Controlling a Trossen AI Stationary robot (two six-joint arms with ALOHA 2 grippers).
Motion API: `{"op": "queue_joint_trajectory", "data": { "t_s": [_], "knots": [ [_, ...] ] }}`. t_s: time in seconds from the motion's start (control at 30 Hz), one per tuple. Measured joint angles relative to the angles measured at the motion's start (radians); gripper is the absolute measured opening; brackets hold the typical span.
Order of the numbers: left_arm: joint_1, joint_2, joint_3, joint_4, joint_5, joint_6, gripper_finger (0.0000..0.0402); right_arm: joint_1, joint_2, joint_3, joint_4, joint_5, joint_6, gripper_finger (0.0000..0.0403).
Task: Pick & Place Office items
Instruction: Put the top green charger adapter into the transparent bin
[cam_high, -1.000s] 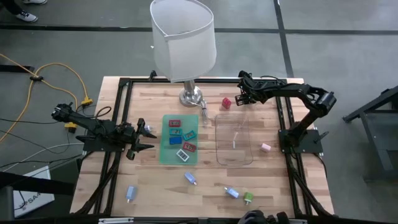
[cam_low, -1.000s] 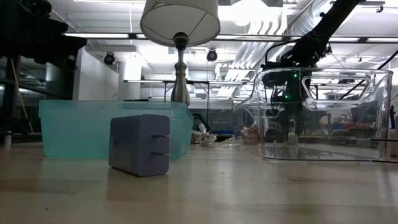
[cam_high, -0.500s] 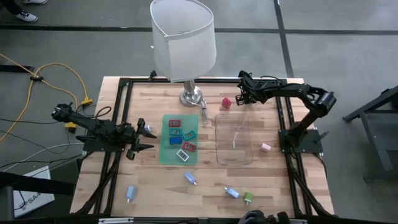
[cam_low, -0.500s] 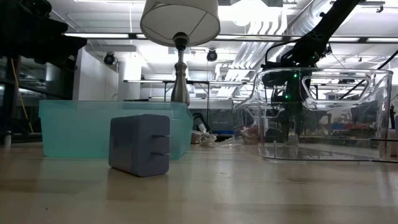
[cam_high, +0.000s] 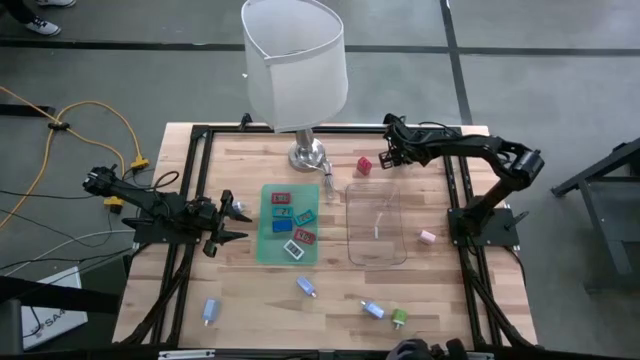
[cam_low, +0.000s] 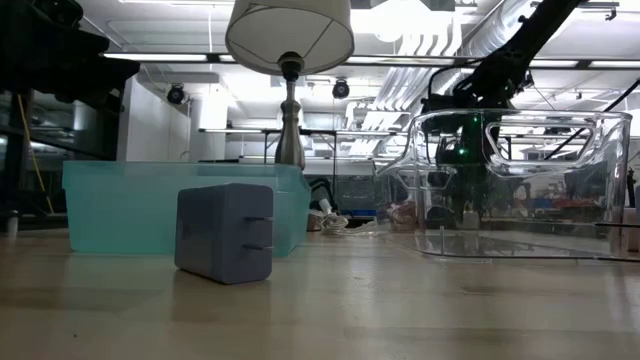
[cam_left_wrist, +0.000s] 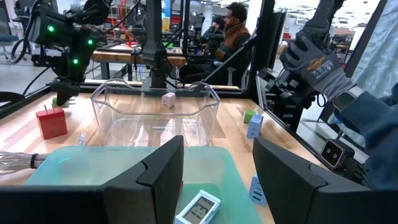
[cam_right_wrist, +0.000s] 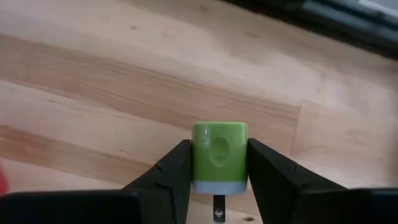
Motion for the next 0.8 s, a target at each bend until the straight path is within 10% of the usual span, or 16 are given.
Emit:
{"op": "queue_joint_trajectory", "data": {
  "t_s": [0.8],
  "knots": [
    [0.0, 0.0, 0.0, 0.0, 0.0, 0.0, 0.0186, 0.258, -0.484, 0.0, -0.009, -0.218, -0.182, 0.0129]
  ]
}}
